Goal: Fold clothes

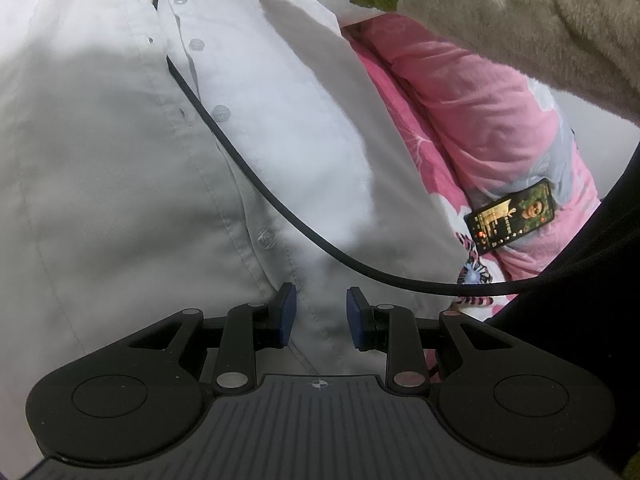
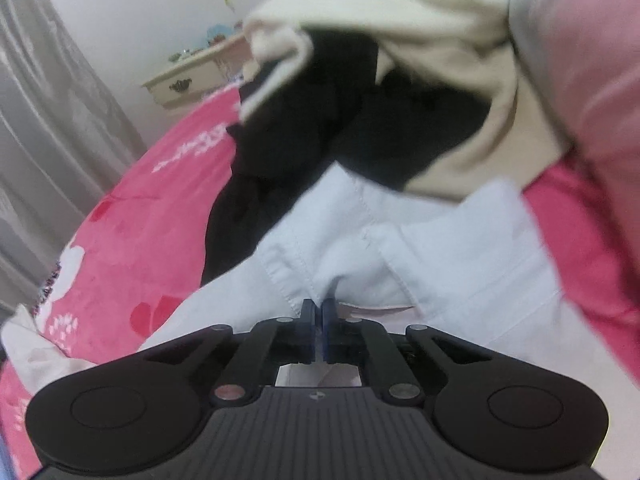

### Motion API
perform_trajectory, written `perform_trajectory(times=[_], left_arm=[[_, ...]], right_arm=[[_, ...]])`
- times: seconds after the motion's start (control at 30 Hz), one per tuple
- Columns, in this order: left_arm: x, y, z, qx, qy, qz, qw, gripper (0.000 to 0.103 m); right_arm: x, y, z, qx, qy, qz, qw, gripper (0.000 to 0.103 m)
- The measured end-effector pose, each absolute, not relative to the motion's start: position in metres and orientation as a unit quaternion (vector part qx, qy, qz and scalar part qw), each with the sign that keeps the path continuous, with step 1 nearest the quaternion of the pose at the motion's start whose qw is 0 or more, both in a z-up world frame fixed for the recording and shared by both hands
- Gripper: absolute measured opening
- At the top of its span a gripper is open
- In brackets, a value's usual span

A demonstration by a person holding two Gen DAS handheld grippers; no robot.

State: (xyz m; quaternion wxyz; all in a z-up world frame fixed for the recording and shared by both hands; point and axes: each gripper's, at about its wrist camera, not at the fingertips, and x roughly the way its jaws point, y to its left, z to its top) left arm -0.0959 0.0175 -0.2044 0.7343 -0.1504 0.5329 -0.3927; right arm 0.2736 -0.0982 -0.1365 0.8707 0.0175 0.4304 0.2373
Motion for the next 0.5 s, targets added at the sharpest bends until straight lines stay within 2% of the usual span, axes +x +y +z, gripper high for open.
perform_trajectory(times=[0.2, 0.5], left_arm=[[-0.096, 0.017, -0.204, -0.148, 0.533, -0.394, 0.734, 0.027], [-0.097, 0.018, -0.205, -0.151, 0.531, -0.393, 0.735, 0.027]], right_arm=[[0.264, -0.089, -0.141, -0.075, 0.424, 0.192, 0.882, 0.003], [0.271, -0.120, -0.123, -0.021, 0.406, 0.181, 0.895, 0.017]])
